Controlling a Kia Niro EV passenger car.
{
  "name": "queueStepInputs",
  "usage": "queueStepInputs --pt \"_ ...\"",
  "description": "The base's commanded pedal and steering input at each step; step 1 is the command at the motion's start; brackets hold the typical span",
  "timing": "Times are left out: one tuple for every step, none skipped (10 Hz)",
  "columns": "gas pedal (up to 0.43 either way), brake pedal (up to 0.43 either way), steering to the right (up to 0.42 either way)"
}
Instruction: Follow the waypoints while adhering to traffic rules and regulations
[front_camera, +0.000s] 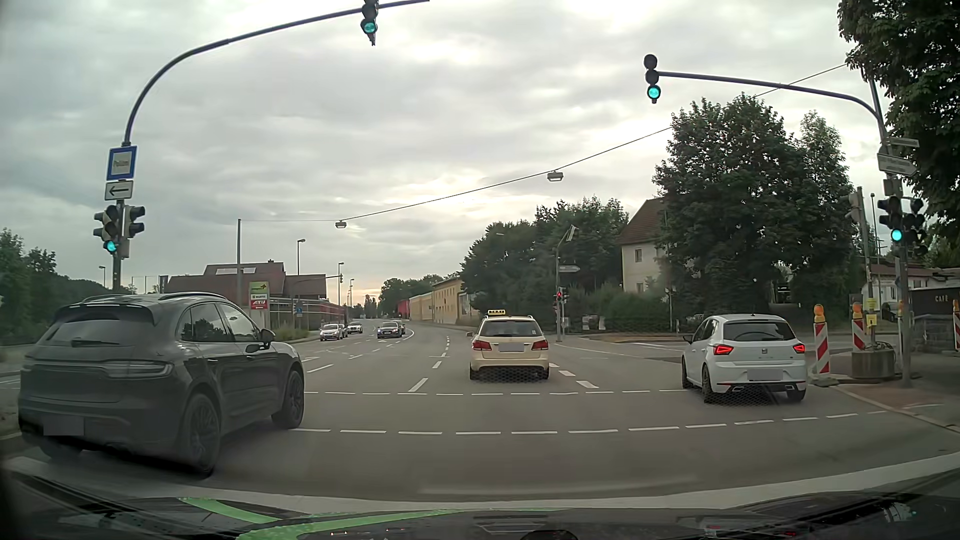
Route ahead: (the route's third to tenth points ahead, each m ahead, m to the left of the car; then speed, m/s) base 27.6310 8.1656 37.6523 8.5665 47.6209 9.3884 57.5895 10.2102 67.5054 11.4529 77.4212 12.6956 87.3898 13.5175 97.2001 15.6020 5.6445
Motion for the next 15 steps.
queueStepInputs --pt "0.35 0.0 -0.008" --pt "0.35 0.0 -0.008" --pt "0.35 0.0 -0.008" --pt "0.35 0.0 -0.008" --pt "0.35 0.0 -0.008" --pt "0.35 0.0 -0.008" --pt "0.35 0.0 -0.008" --pt "0.35 0.0 -0.008" --pt "0.35 0.0 -0.009" --pt "0.35 0.0 -0.009" --pt "0.35 0.0 -0.009" --pt "0.35 0.0 -0.009" --pt "0.35 0.0 -0.009" --pt "0.35 0.0 -0.009" --pt "0.35 0.0 -0.009"
